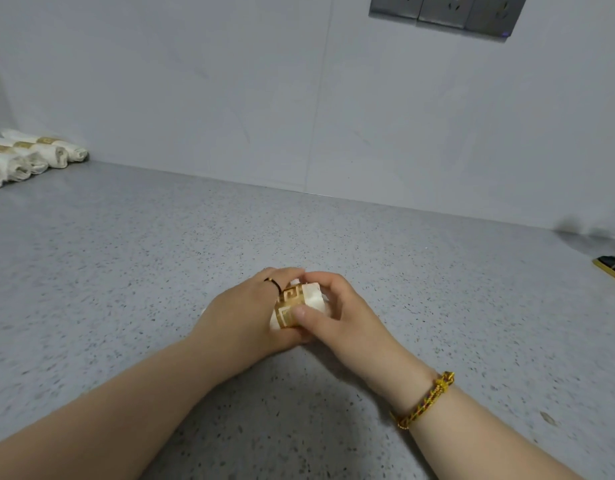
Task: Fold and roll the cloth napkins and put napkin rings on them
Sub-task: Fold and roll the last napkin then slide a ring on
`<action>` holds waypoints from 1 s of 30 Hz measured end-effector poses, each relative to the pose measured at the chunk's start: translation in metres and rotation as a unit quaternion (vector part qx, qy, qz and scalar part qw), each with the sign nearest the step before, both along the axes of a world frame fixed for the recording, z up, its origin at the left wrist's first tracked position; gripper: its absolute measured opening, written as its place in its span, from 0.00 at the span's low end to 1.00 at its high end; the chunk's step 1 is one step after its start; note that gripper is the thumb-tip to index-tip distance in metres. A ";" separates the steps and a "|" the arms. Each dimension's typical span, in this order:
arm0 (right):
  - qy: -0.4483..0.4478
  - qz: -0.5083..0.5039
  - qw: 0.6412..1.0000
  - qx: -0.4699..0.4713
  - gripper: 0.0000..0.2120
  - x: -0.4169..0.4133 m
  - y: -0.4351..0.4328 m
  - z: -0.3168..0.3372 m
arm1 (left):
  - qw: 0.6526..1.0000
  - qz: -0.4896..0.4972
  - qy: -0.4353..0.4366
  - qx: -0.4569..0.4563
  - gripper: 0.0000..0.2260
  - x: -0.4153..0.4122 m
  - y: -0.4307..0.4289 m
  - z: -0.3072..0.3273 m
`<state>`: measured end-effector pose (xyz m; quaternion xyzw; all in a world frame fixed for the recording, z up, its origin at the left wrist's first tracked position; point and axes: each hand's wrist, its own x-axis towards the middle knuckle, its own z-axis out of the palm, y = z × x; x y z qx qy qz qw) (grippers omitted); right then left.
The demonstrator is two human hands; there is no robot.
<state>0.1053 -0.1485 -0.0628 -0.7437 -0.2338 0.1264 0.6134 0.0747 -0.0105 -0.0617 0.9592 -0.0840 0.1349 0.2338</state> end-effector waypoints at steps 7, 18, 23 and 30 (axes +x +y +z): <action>0.017 -0.066 0.997 -0.036 0.06 0.006 -0.005 0.003 | 0.994 0.011 -0.003 0.106 0.28 0.000 0.002 0.002; 0.094 -0.102 0.990 -0.007 0.11 0.018 -0.015 0.009 | 0.994 0.022 0.002 0.108 0.29 0.002 0.013 0.003; 0.070 -0.050 0.995 -0.041 0.10 0.022 -0.028 0.014 | 0.996 0.023 0.018 0.089 0.30 0.002 0.019 0.005; -0.229 0.031 0.921 -0.312 0.29 0.015 -0.027 0.011 | 0.996 -0.011 0.064 0.066 0.37 0.001 0.016 0.004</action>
